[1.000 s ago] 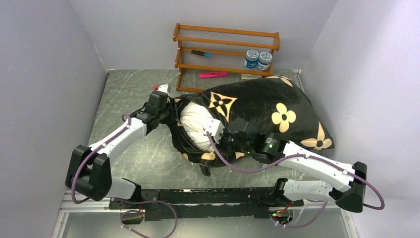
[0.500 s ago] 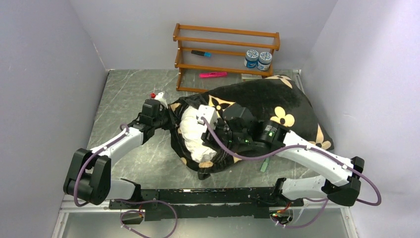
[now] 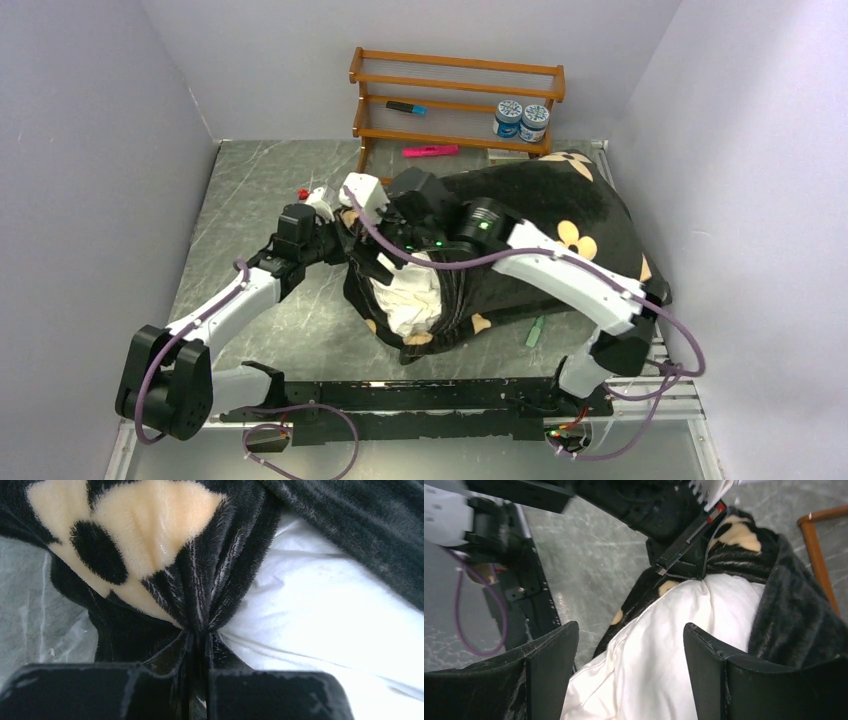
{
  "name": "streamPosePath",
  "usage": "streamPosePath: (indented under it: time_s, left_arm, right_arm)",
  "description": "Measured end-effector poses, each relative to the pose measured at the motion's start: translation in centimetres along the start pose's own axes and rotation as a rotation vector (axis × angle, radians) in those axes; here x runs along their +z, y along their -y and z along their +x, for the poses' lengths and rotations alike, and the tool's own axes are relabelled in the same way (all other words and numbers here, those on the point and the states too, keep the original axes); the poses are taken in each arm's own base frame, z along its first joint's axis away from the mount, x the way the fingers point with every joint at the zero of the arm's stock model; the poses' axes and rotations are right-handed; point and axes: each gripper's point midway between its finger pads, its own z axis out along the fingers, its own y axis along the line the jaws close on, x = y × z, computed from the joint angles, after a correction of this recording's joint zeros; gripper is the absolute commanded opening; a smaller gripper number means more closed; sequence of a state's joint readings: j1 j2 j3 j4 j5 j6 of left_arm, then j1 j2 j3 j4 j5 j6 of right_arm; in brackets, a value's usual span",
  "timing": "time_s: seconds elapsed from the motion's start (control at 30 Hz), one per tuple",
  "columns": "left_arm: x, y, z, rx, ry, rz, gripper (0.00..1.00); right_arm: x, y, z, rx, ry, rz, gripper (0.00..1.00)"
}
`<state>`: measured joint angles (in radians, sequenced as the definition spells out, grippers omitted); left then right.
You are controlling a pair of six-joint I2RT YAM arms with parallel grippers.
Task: Remove the pillowcase from the pillow
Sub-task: Remove the pillow from the pillowcase.
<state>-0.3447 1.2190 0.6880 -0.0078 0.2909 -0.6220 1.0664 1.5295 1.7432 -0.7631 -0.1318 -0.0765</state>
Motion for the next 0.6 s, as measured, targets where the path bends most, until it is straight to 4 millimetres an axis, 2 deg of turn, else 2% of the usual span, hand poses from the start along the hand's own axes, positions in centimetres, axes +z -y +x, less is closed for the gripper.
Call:
streamPosePath:
  time_s: [0.17, 0.27, 0.4, 0.6]
  left_arm:
    - [-0.4, 0.1, 0.1, 0.001, 0.003, 0.003, 0.05]
    - [-0.4, 0.0, 0.3, -0.002, 0.003, 0.003, 0.05]
    - [-0.5, 0.0, 0.4, -0.010, 0.002, 0.003, 0.05]
    - [-0.5, 0.0, 0.4, -0.010, 0.002, 0.003, 0.05]
  right_arm:
    - [4.8, 1.8, 4.0, 0.018, -0.178, 0.073, 0.81]
    - [6.8, 3.2, 6.3, 0.019, -0.267, 0.142, 0.83]
    - [7.9, 4.9, 7.5, 0.009, -0.325, 0.232, 0.86]
    - [7.7, 6.8, 8.2, -0.013, -0.349, 0.338, 0.89]
